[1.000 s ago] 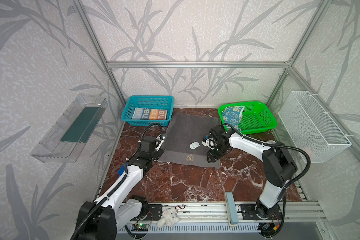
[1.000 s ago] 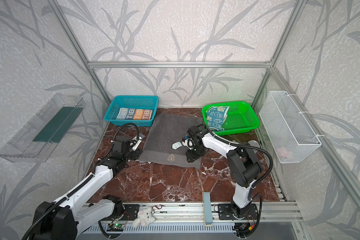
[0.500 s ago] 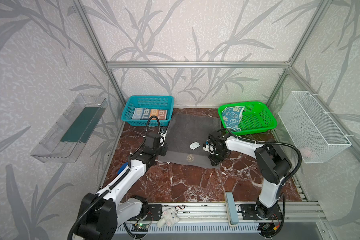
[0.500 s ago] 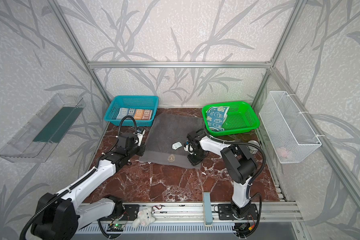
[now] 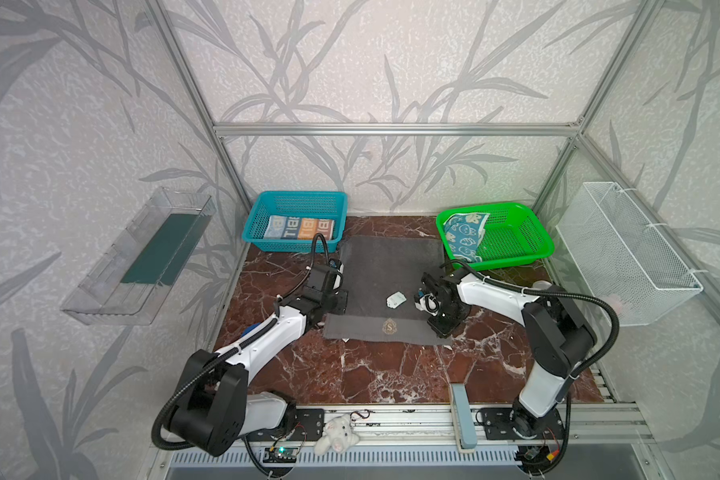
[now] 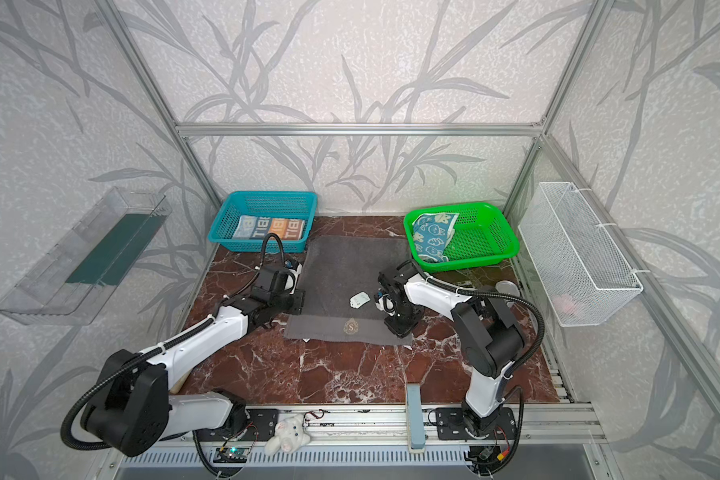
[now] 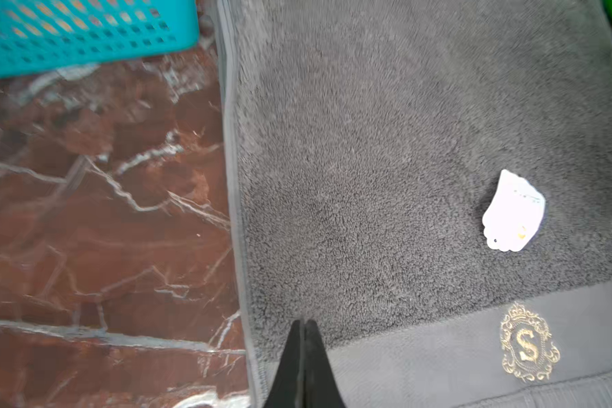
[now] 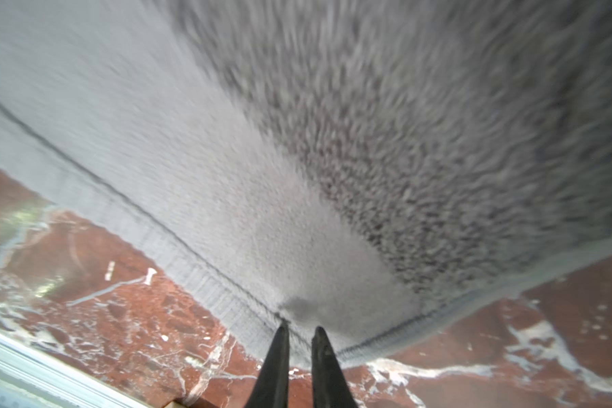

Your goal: Fold and stack the towels

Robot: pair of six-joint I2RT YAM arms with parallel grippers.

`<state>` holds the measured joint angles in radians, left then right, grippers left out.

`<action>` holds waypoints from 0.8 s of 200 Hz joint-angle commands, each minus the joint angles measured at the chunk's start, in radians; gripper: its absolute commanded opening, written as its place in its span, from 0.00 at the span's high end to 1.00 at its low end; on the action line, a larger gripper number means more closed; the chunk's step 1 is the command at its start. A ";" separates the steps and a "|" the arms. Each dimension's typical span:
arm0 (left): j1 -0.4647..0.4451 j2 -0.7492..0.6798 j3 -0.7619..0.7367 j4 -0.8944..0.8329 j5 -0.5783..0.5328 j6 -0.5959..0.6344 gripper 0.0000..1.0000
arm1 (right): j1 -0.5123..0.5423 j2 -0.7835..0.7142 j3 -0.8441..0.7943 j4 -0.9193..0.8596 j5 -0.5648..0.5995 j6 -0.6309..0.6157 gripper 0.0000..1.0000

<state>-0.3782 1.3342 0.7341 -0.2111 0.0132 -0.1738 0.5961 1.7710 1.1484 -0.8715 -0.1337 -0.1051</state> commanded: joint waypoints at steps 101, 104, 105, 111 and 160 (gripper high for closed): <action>-0.013 0.317 0.116 -0.194 0.007 -0.169 1.00 | -0.021 0.099 0.021 0.077 -0.055 0.093 0.94; -0.013 0.315 0.113 -0.201 0.010 -0.172 1.00 | -0.021 0.096 0.017 0.073 -0.057 0.092 0.94; -0.013 0.314 0.111 -0.202 0.012 -0.173 1.00 | -0.021 0.095 0.017 0.072 -0.058 0.091 0.93; -0.015 0.307 0.104 -0.210 0.019 -0.181 1.00 | -0.021 0.090 0.011 0.065 -0.067 0.086 0.94; -0.065 0.255 0.074 -0.355 0.019 -0.250 1.00 | -0.001 0.055 -0.031 -0.027 -0.094 0.050 0.94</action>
<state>-0.4149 1.6058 0.8402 -0.3775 0.0307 -0.3599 0.5808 1.8469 1.1587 -0.7647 -0.2218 -0.0261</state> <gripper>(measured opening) 0.048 0.064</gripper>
